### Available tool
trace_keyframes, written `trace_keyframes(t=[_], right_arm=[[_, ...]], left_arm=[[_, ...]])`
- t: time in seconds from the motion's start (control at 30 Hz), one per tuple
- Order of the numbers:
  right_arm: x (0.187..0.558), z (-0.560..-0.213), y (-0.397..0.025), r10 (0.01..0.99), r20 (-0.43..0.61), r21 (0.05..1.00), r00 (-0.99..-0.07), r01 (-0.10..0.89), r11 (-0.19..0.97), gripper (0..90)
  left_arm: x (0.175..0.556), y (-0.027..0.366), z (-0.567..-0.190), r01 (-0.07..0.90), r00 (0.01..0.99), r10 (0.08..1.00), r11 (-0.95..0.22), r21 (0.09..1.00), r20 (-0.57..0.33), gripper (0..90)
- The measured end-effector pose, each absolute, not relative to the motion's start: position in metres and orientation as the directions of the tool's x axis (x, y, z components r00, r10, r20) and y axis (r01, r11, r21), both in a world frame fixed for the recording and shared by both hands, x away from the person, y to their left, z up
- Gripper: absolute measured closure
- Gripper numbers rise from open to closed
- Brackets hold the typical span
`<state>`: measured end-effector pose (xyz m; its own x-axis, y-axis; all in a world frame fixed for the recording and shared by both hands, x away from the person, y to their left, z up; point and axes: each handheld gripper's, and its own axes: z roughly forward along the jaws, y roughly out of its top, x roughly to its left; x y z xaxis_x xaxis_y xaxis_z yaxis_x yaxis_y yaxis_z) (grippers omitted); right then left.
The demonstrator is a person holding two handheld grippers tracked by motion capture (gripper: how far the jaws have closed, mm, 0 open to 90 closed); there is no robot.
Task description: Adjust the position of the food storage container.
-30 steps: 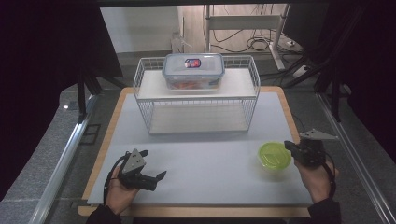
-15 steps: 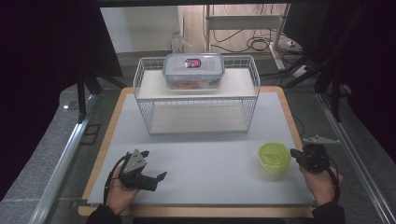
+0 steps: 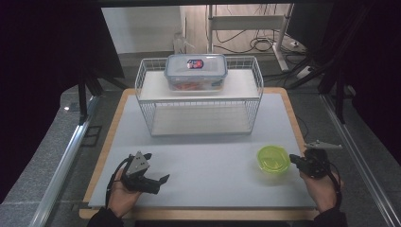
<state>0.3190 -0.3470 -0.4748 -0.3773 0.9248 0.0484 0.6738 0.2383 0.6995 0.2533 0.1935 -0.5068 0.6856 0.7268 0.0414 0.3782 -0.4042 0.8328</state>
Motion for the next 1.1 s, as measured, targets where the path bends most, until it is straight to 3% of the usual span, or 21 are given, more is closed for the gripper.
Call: trace_keyframes(t=[0.73, 1.1], right_arm=[[0.324, -0.502, -0.332, 0.878, 0.176, 0.619, -0.446, 0.743, 0.254, 89.6], [0.323, -0.506, -0.313, 0.851, 0.184, 0.603, -0.492, 0.740, 0.298, 89.6]], left_arm=[[0.254, 0.192, -0.508, 0.385, 0.690, 0.723, -0.412, 0.826, 0.039, 1.8], [0.253, 0.191, -0.508, 0.385, 0.691, 0.722, -0.420, 0.822, 0.045, 1.8]])
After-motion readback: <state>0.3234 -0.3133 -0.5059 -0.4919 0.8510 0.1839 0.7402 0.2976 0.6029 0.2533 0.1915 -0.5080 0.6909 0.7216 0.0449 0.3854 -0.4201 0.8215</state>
